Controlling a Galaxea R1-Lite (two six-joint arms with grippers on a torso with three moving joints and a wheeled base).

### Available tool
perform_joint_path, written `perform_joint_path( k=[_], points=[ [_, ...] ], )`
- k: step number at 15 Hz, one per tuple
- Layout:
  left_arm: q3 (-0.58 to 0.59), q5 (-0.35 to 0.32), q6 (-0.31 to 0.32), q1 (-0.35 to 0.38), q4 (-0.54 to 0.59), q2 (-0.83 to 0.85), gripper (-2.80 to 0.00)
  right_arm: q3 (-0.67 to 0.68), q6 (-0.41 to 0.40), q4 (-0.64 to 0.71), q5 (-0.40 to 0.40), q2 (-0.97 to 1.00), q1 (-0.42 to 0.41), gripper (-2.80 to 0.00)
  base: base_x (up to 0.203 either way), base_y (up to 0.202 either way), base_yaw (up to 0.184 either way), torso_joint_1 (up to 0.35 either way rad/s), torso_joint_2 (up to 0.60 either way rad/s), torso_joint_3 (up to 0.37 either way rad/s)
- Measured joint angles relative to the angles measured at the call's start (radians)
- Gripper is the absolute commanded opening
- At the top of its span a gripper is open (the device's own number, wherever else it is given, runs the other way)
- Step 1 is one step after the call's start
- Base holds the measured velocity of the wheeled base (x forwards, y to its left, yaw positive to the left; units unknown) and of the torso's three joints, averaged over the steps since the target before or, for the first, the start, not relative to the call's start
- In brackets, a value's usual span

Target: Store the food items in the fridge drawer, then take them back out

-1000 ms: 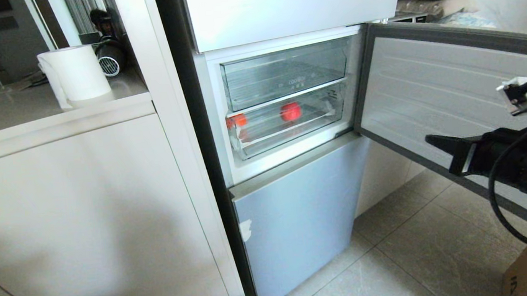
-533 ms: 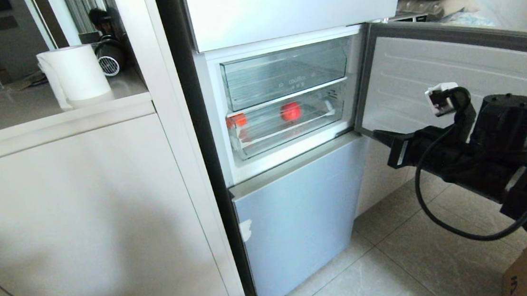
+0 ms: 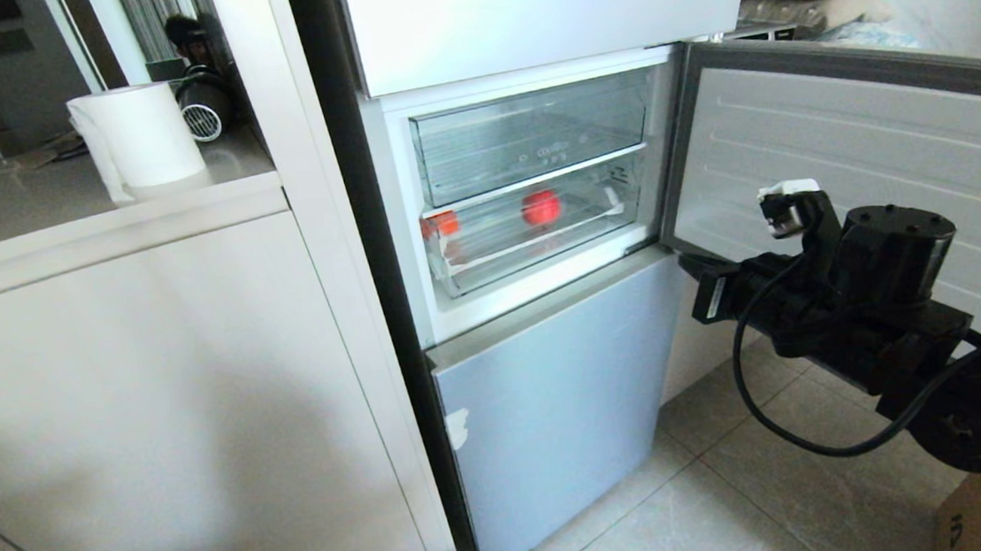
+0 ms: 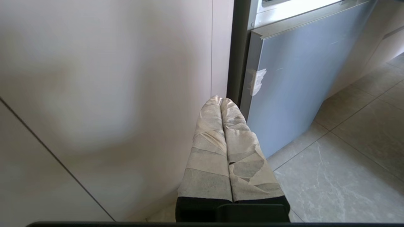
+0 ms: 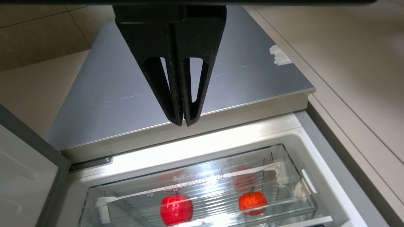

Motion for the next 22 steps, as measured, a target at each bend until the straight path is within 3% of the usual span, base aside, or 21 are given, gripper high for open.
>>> perform_joint_path(
  k=[12,14,18,22],
  points=[
    [0.0,0.0,0.0,0.0,0.0,0.0,-2.8,0.015,-0.042,0.0,-0.004,0.039,-0.015,-2.8,0.0,-0.007,0.153,0.002,0.0,0.001],
    [0.0,0.0,0.0,0.0,0.0,0.0,-2.8,0.007,-0.064,-0.024,-0.002,0.084,-0.056,-2.8,0.002,-0.003,0.099,0.002,0.0,0.004],
    [0.0,0.0,0.0,0.001,0.0,0.0,-2.8,-0.006,-0.13,-0.245,0.016,0.212,-0.144,-2.8,0.0,0.0,0.0,0.0,0.0,0.0],
    [0.0,0.0,0.0,0.0,0.0,0.0,-2.8,-0.009,-0.14,-0.26,0.029,0.242,-0.22,-2.8,0.0,0.0,0.0,0.0,0.0,0.0]
  ],
)
